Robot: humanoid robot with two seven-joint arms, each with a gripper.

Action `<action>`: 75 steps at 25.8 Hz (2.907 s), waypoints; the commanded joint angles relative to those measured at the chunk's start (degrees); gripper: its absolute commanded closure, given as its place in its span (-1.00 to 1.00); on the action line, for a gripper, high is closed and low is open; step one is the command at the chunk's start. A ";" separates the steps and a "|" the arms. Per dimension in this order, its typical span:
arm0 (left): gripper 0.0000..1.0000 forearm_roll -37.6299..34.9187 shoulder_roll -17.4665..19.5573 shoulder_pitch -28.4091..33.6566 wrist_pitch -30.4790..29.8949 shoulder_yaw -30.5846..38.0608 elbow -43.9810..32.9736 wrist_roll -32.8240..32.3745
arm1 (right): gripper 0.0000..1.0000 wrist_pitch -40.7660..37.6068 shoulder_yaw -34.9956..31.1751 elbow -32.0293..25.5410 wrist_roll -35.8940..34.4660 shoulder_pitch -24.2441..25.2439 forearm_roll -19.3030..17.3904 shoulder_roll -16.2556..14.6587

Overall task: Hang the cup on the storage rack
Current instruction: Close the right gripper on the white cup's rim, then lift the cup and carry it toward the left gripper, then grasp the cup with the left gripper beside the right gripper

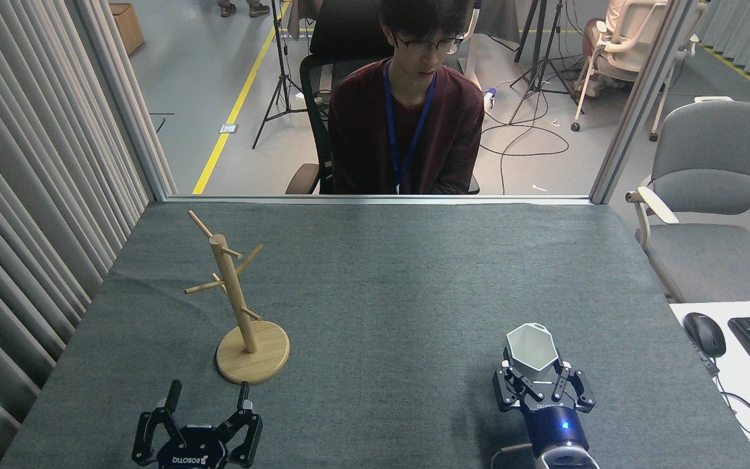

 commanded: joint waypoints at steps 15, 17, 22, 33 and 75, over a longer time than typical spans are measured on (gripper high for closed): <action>-1.00 -10.11 -0.58 -0.69 0.67 -12.99 8.78 0.33 | -0.30 -0.74 7.77 -24.85 -2.13 7.17 0.14 3.02; -1.00 -10.64 -0.84 -1.39 0.93 -13.52 9.31 0.15 | -0.30 -0.91 10.49 -27.05 -2.13 8.14 0.31 4.34; -1.00 -10.91 -1.01 -2.36 1.37 -15.10 10.36 0.42 | -0.30 -0.74 17.17 -28.63 -2.22 11.74 7.43 8.29; -1.00 -10.91 -1.10 -2.45 2.69 -18.44 10.01 0.86 | -0.31 -0.21 22.45 -26.87 -2.22 12.35 12.62 13.39; -1.00 -10.12 -1.98 -5.43 5.50 -20.02 11.86 1.30 | -0.35 0.67 28.25 -26.43 -2.57 17.98 13.85 12.95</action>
